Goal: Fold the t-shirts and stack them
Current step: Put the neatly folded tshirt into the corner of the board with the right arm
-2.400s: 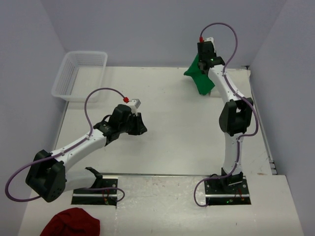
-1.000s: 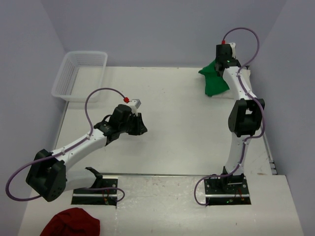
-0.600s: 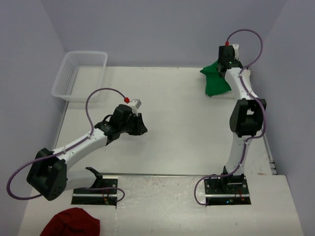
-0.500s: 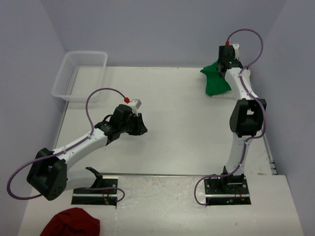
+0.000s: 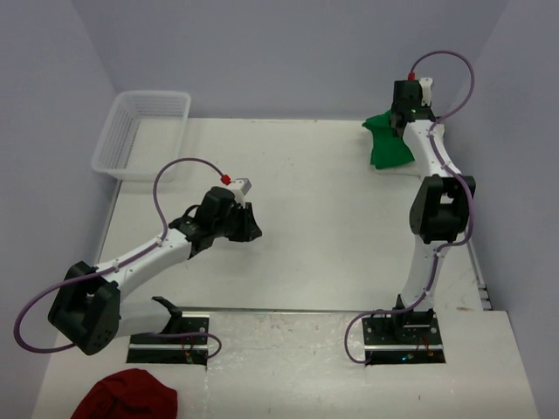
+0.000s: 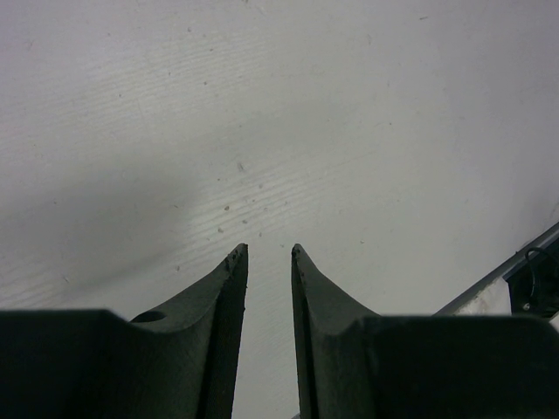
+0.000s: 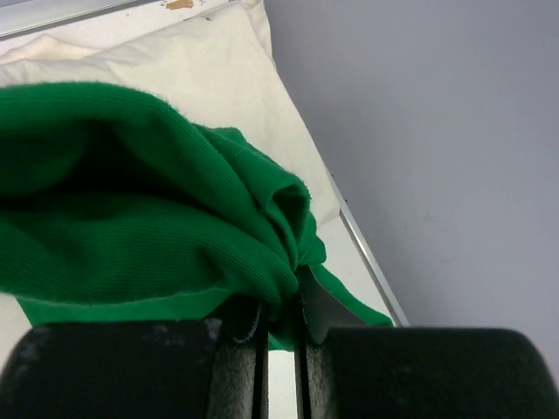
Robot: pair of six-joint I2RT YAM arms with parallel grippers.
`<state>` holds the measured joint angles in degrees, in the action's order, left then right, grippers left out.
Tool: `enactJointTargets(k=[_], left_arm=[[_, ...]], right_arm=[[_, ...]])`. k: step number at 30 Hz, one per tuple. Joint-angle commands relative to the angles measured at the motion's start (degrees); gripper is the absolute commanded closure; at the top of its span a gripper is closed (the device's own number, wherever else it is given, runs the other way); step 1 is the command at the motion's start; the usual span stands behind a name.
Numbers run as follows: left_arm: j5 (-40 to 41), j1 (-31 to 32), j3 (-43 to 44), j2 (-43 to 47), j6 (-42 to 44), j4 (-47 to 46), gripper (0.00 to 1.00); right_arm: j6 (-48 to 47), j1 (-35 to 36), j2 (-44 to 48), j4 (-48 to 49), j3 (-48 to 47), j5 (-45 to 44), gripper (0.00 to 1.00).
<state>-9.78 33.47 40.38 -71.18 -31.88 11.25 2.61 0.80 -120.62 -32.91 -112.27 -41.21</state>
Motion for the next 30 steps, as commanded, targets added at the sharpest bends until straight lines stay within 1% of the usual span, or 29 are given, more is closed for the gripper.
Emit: enactJointTargets(k=[1,8,11,12,17,21,26,30], left_arm=[[-0.59,0.19,-0.39,-0.19,0.94,-2.63,0.72],[-0.94,0.28,-0.57,-0.28,0.94,-2.63,0.72],[-1.12,0.28,-0.3,-0.28,0.94,-2.63,0.72],[-1.12,0.28,-0.22,-0.28,1.03,-2.46,0.72],[-1.29,0.28,0.31,-0.36,1.2,-2.02,0.72],[-1.38,0.19,0.58,-0.19,1.38,-1.32,0.72],[-1.64,0.28,0.4,0.42,1.38,-0.79,0.72],[-1.65,0.19,-0.48,1.39,1.12,-0.87,0.72]], right_arm=[[0.64,-0.53,1.09,2.5,-3.57,-5.54,1.0],[-0.94,-0.53,-2.24,2.5,-5.85,-5.98,1.0],[-2.08,-0.8,-5.84,0.39,-9.37,-6.16,1.0],[-2.17,-2.19,-6.64,-0.75,-10.68,-5.99,1.0],[-0.69,-2.29,-9.72,-5.4,-13.32,-3.44,1.0],[0.73,-2.29,-12.71,-10.15,-16.14,-3.69,1.0],[0.73,-2.64,-14.47,-10.6,-17.02,-4.05,1.0],[-0.67,-3.08,-16.57,-10.6,-20.17,-4.75,1.0]])
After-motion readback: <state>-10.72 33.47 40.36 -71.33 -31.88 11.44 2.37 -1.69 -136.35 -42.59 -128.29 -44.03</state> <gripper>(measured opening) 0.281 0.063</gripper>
